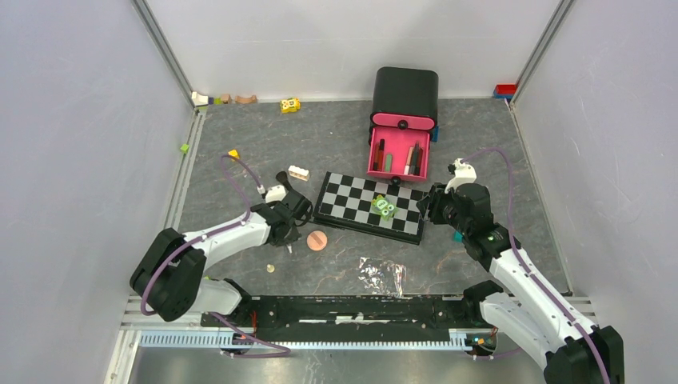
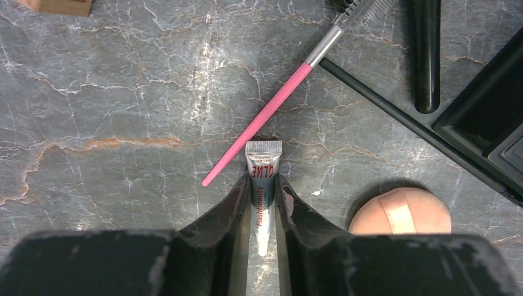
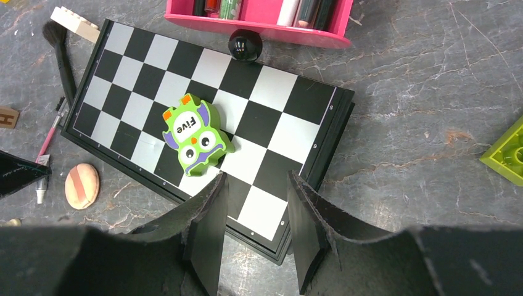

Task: Organize the makeup
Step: Pick up the makeup from the center of the board, then place the makeup in the drawer.

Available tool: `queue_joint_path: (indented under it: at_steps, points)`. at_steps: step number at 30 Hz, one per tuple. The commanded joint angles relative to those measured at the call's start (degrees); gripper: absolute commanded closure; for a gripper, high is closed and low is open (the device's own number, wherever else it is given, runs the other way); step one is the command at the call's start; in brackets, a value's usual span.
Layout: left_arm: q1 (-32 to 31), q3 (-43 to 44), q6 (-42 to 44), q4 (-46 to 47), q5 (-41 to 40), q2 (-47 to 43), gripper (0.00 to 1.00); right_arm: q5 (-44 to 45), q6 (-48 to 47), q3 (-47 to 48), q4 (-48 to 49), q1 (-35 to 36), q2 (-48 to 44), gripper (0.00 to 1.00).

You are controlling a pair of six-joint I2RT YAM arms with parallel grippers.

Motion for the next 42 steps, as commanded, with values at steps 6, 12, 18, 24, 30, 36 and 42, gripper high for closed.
queue_joint_path:
  at_steps: [6,12,18,24,30,36,42]
  points:
    - [0.34,0.58,0.93,-1.21,-0.38,-1.75,0.8,-0.39,0.41,0.56,1.56,0.16,-0.21,0.54]
    - [0.34,6.59,5.14,-4.49,-1.29,-4.9,0.81,-0.61,0.6,0.54,1.96,0.16,0.06,0.54]
    - [0.23,12.04,7.35,-5.35,-0.17,-6.32,0.81,-0.35,0.57,0.49,2.0,0.16,-0.18,0.54]
    - [-0.31,20.04,9.88,-0.61,5.03,-0.63,0.81,-0.25,0.42,0.45,1.74,0.16,-0.58,0.53]
    - [-2.08,29.87,10.47,5.46,11.75,8.77,0.82,0.31,0.22,0.55,0.82,0.17,-2.02,0.53]
    - [-2.91,43.14,13.48,7.59,18.67,20.66,0.83,1.67,-0.06,0.9,-0.89,0.16,-3.49,0.53]
    - [-3.0,52.48,15.45,9.85,23.01,30.32,0.85,3.45,-0.48,1.47,-3.31,0.18,-4.94,0.53]
